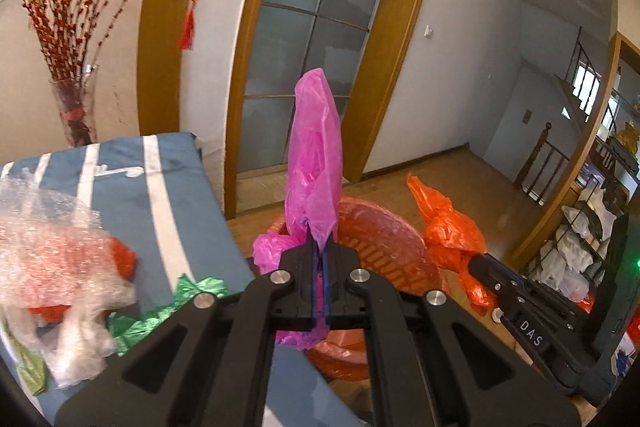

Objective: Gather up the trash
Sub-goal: 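Carry both bags over the orange basket and open the right tool to drop the orange bag, then open the left tool to drop the pink bag into the basket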

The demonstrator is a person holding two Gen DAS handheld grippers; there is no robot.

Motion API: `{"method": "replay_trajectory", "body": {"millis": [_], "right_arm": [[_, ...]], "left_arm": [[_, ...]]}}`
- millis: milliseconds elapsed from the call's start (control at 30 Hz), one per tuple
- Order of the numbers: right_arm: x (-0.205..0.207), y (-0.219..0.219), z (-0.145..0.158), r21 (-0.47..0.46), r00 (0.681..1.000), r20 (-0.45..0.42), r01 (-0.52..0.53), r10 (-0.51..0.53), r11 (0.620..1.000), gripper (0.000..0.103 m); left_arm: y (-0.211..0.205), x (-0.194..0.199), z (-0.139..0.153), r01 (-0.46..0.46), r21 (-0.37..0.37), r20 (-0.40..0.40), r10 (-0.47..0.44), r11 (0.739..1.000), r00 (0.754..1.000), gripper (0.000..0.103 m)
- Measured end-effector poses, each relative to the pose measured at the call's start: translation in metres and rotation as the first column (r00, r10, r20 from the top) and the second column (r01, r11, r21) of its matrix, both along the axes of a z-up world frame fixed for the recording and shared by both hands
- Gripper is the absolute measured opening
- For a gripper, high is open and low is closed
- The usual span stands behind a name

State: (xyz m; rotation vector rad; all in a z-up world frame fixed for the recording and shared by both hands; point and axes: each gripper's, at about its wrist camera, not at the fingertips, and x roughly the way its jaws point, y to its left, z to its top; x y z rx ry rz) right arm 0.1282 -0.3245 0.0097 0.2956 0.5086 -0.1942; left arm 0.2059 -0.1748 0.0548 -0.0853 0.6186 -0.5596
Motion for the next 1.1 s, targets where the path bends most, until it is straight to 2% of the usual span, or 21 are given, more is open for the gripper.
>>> {"method": "replay_trajectory", "body": {"millis": [400,600,767,967,1100], "right_arm": [[0.011,-0.016,-0.011,0.034,1.000,0.008,0.003,-0.003,0.999,0.009],[0.017,-0.025,-0.020,0.065,1.000,0.013,-0.014,0.013,0.998,0.012],[0.014,-0.030,-0.030,0.076,1.000,-0.008,-0.005,0.006,0.997,0.023],[0.005,-0.035,-0.035,0.088,0.999,-0.030,0.031,-0.029,0.996,0.025],[0.001,-0.030,-0.028,0.062,0.999,-0.024,0.043,-0.041,0.997,0.034]], "left_arm": [[-0.034,0.018,-0.022,0.042,0.002,-0.040,-0.041,0.999,0.998,0.004],[-0.041,0.027,-0.038,0.018,0.008,-0.076,-0.018,1.000,0.997,0.005],[-0.033,0.034,-0.051,-0.005,0.018,-0.102,0.007,1.000,0.995,0.022],[-0.016,0.029,-0.053,-0.026,0.036,-0.103,0.030,0.999,0.994,0.031],[0.002,0.019,-0.050,-0.050,0.054,-0.078,0.054,0.997,0.996,0.039]]}}
